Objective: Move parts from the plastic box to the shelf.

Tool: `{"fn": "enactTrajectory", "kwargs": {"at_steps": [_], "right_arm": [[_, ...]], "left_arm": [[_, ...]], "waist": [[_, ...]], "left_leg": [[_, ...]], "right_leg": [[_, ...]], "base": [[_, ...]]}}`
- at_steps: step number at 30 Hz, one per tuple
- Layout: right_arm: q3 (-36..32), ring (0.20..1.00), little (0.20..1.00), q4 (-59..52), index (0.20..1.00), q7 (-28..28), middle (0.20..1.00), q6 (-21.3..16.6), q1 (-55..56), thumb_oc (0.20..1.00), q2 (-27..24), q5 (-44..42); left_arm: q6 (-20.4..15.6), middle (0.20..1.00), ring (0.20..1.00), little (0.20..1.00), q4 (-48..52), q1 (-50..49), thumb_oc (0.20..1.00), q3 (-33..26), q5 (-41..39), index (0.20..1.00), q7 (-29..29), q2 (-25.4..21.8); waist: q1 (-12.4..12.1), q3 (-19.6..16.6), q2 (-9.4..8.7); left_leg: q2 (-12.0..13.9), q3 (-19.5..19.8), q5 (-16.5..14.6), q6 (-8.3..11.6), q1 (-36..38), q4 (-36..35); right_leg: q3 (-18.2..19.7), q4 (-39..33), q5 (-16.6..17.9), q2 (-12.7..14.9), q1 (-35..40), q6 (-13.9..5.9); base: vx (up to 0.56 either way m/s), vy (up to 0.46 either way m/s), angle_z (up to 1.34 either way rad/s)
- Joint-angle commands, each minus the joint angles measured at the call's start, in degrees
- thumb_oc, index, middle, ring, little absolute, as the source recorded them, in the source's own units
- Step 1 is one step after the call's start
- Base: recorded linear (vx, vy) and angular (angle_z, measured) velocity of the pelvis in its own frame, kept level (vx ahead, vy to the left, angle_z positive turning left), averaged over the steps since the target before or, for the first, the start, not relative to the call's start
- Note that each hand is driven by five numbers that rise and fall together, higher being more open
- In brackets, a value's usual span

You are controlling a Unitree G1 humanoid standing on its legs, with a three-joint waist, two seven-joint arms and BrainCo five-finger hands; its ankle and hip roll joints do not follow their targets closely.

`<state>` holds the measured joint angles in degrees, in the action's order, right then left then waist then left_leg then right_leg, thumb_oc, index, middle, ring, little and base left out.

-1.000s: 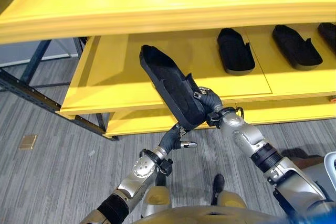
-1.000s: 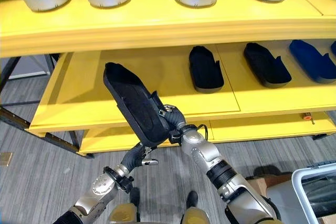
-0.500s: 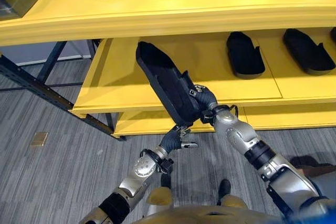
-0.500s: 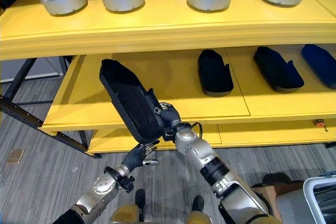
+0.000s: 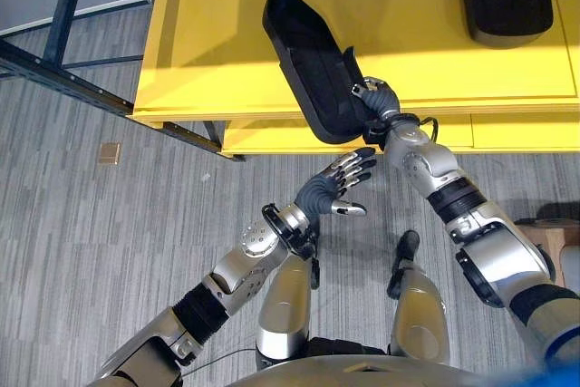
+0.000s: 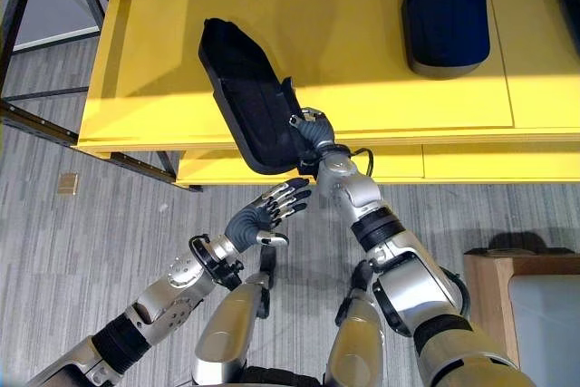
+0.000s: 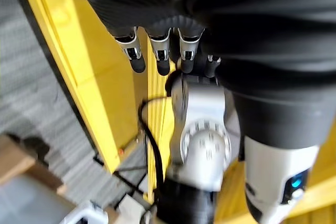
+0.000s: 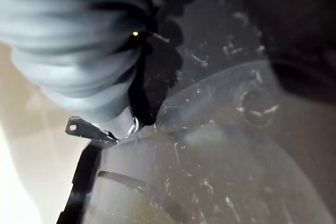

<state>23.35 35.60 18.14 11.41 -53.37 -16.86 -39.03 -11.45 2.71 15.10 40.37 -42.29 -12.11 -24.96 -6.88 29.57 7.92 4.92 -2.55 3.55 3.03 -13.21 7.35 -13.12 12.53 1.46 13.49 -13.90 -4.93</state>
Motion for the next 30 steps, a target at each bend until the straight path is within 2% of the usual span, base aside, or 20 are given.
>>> {"fn": "enactTrajectory", "kwargs": {"at_steps": [1,10,17,23,30], "right_arm": [[-4.39,0.2,0.2,2.88,0.2,2.45,0.2,-4.72,-9.94,0.2,-3.32,3.89],[-4.17,0.2,0.2,7.48,0.2,5.04,0.2,-5.96,-14.09,0.2,-5.08,5.11],[-3.5,0.2,0.2,11.89,0.2,8.26,0.2,-6.89,-19.24,0.2,-6.49,4.32],[-3.05,0.2,0.2,13.23,0.2,9.4,0.2,-8.91,-21.34,0.2,-7.64,4.34],[-1.8,0.2,0.2,14.51,0.2,10.05,0.2,-9.15,-24.2,0.2,-9.47,3.93]], "left_arm": [[-0.86,1.0,1.0,1.0,5.78,-1.74,1.0,1.18,-1.08,1.0,-1.34,0.3],[-1.44,1.0,1.0,1.0,7.63,-1.31,1.0,2.14,-1.1,1.0,1.44,-0.03],[-0.3,1.0,1.0,1.0,8.33,0.73,1.0,3.15,-0.82,1.0,5.22,0.53],[0.33,1.0,1.0,1.0,8.95,1.55,1.0,3.67,-0.82,1.0,6.09,0.35],[-0.19,1.0,1.0,1.0,8.3,1.62,1.0,4.36,-0.29,1.0,6.63,0.0]], "waist": [[-2.09,-0.91,-0.86],[-2.25,0.22,-0.4],[-2.57,0.22,-0.06],[-2.88,0.22,-0.03],[-3.12,0.22,-0.19]], "left_leg": [[-2.05,0.13,1.18,-1.74,-0.01,0.94],[-1.73,-0.88,1.6,-1.75,-1.46,0.62],[-1.46,-1.41,1.59,-1.76,-3.47,1.28],[-1.77,-1.11,1.57,-1.93,-4.31,1.4],[-1.82,-0.94,1.27,-1.85,-3.74,1.52]], "right_leg": [[-1.43,4.78,-4.11,-1.77,3.44,2.67],[-1.62,5.05,-3.69,-1.86,1.17,2.64],[-1.49,6.51,-3.81,-1.74,-1.29,2.58],[-1.48,7.92,-4.38,-1.85,-2.42,2.65],[-1.71,8.1,-4.66,-1.72,-1.82,2.61]], "base": [[-0.03,0.007,0.02],[-0.03,0.016,-0.03],[-0.01,0.026,-0.05],[0.0,0.004,-0.05],[0.01,0.004,0.12]]}}
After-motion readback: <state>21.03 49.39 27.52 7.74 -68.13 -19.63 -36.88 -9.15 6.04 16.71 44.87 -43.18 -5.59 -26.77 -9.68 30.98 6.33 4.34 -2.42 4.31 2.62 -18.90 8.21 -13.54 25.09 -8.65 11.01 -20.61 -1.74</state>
